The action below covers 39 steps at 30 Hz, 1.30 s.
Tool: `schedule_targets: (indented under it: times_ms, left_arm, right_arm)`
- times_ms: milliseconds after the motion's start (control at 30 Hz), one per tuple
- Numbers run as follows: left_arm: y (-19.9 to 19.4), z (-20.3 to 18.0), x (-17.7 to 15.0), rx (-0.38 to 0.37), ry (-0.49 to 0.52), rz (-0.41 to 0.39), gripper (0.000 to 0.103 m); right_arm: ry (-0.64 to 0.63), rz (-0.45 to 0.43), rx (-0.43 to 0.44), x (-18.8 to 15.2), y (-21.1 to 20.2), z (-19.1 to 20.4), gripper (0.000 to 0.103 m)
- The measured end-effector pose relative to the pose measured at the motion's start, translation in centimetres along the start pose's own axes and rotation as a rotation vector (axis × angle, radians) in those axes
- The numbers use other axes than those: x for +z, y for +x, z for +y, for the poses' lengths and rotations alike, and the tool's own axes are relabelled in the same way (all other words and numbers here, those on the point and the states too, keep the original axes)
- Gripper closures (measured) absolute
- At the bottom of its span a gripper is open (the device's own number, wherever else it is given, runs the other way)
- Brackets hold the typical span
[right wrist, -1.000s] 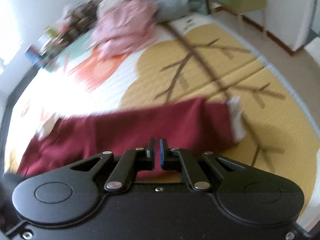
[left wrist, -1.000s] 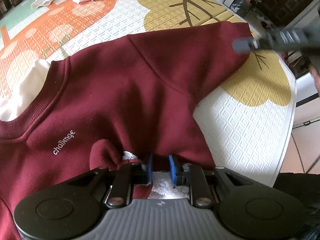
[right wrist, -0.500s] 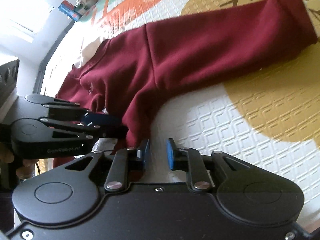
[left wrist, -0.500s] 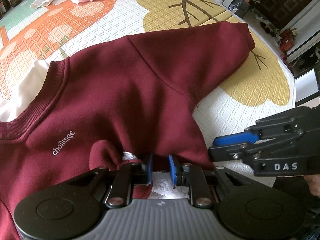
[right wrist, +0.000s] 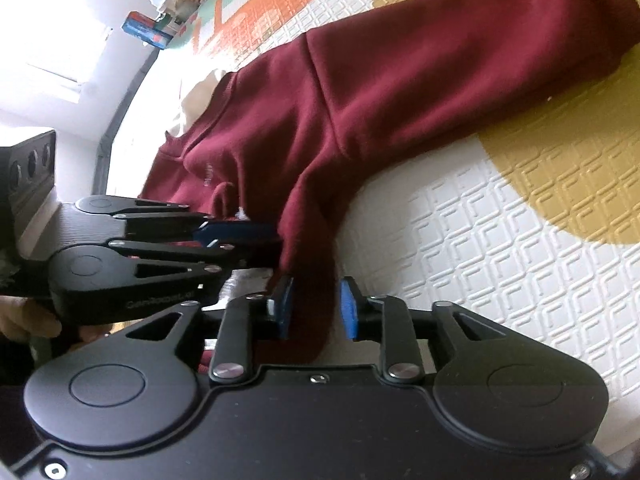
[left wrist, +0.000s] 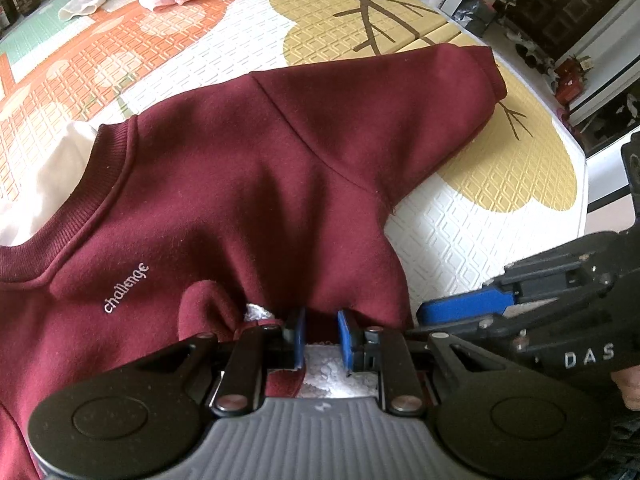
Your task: Fold clothes
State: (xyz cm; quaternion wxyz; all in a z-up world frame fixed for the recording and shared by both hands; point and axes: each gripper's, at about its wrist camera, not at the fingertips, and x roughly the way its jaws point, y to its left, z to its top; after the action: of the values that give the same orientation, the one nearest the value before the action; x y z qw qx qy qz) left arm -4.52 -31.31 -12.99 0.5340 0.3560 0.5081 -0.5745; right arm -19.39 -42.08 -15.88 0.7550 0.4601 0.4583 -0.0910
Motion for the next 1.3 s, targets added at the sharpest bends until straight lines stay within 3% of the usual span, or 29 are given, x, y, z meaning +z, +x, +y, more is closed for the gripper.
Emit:
schedule_targets:
  times_ms: [133, 200, 300, 533, 767, 1000, 1300]
  left_arm:
    - [0.1, 0.0, 0.0, -0.002, -0.003, -0.001, 0.081]
    - [0.1, -0.1, 0.1, -0.002, -0.003, -0.001, 0.082]
    - [0.1, -0.2, 0.0, 0.004, -0.006, -0.002, 0.081]
    - [-1.4, -1.7, -0.3, 0.032, 0.025, -0.041, 0.077]
    - [-4.3, -2.4, -1.3, -0.010, 0.043, -0.096, 0.055]
    - [-4.4, -3.0, -3.9, -0.018, 0.111, -0.049, 0.054]
    - [-2.2, -2.9, -5.9, -0.029, 0.118, 0.002, 0.054]
  right_arm:
    - [-0.012, 0.007, -0.022, -0.2, 0.9, 0.5, 0.079]
    - [-0.012, 0.000, -0.026, -0.4, 1.0, 0.7, 0.092]
    - [-0.025, -0.018, -0.042, -0.3, 0.7, 1.2, 0.099]
    - [-0.038, -0.051, -0.084, 0.6, -1.5, 1.5, 0.100]
    - [-0.110, -0.108, -0.127, 1.5, -4.1, 2.9, 0.100]
    - [-0.161, -0.153, -0.163, 2.6, -6.5, 4.6, 0.100]
    - [-0.285, -0.096, -0.148, 1.8, -5.1, 8.9, 0.100]
